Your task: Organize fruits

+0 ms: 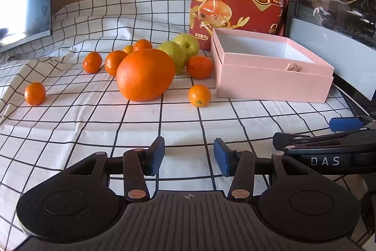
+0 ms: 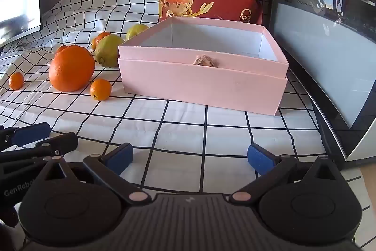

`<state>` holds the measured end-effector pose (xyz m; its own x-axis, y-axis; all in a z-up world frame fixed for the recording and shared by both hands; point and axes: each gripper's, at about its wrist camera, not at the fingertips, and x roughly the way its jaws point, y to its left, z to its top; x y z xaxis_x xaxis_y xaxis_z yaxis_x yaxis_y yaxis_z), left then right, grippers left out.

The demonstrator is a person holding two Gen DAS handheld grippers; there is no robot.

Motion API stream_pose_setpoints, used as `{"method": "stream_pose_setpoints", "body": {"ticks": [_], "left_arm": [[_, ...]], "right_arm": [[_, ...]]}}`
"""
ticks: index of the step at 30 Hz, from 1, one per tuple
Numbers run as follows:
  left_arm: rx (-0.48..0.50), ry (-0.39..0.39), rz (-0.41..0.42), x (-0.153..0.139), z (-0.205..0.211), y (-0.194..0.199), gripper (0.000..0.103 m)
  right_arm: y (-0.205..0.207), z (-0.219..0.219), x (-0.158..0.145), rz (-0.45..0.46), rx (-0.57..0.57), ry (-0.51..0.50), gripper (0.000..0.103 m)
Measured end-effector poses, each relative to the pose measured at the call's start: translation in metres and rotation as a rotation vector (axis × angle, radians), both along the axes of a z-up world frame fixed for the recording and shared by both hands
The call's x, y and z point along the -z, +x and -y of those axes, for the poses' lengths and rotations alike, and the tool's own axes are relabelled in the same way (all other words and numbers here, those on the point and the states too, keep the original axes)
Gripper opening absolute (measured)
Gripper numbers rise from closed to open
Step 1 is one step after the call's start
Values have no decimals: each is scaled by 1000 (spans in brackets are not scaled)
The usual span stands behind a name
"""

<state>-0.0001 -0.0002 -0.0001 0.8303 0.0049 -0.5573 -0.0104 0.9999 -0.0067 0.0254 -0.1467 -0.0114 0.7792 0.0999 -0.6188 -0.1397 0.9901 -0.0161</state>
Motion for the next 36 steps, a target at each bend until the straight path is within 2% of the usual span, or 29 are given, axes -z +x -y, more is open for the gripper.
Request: {"method": "stream_pose_setpoints", "body": {"ticks": [36], "left_arm": [[0, -3, -4, 0, 0, 0, 51]], "right_arm": [[-3, 0, -1, 2, -4, 2, 103]]}}
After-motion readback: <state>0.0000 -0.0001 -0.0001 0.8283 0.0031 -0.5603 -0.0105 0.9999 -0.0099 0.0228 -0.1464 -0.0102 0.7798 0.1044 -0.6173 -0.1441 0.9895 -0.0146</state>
